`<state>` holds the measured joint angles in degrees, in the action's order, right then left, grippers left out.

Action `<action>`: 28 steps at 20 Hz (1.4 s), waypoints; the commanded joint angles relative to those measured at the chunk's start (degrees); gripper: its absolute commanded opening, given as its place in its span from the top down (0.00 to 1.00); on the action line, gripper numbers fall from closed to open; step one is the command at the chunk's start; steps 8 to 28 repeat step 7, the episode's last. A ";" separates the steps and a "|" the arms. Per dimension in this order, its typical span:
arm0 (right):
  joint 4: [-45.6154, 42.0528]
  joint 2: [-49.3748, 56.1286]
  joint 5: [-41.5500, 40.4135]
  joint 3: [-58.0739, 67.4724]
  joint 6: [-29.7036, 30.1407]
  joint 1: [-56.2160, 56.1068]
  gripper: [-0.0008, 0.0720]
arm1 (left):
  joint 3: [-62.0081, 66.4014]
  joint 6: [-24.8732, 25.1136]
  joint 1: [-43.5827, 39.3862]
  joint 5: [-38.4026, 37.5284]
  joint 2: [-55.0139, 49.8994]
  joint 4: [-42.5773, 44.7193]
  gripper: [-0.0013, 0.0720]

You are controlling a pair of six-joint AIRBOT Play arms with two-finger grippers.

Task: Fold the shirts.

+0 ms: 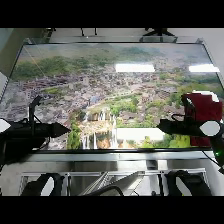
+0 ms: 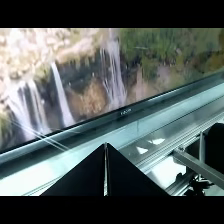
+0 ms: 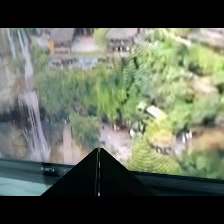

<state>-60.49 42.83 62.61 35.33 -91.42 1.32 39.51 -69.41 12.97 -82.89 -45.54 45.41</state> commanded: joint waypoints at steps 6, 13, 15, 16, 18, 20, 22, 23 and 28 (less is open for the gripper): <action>0.33 -0.48 -0.07 -0.87 -0.04 -0.46 0.96 | -2.99 -0.55 -0.07 -0.11 6.34 -0.09 0.96; 0.33 -0.48 -0.07 -0.87 -0.04 -0.46 0.97 | -2.99 -0.55 -0.07 -0.09 6.73 -0.11 0.96; 0.33 -0.48 -0.07 -0.87 -0.04 -0.46 0.97 | -2.99 -0.55 -0.07 -0.09 6.73 -0.11 0.96; 0.33 -0.48 -0.07 -0.87 -0.04 -0.46 0.97 | -2.99 -0.55 -0.07 -0.09 6.73 -0.11 0.96; 0.33 -0.48 -0.07 -0.87 -0.04 -0.46 0.97 | -2.99 -0.55 -0.07 -0.09 6.73 -0.11 0.96; 0.33 -0.48 -0.07 -0.87 -0.04 -0.46 0.97 | -2.99 -0.55 -0.07 -0.09 6.73 -0.11 0.96; 0.33 -0.48 -0.07 -0.87 -0.04 -0.46 0.97 | -2.99 -0.55 -0.07 -0.09 6.73 -0.11 0.96; 0.33 -0.48 -0.07 -0.87 -0.04 -0.46 0.97 | -2.99 -0.55 -0.07 -0.09 6.73 -0.11 0.96; 0.33 -0.48 -0.07 -0.87 -0.04 -0.46 0.97 | -2.99 -0.55 -0.07 -0.09 6.73 -0.11 0.96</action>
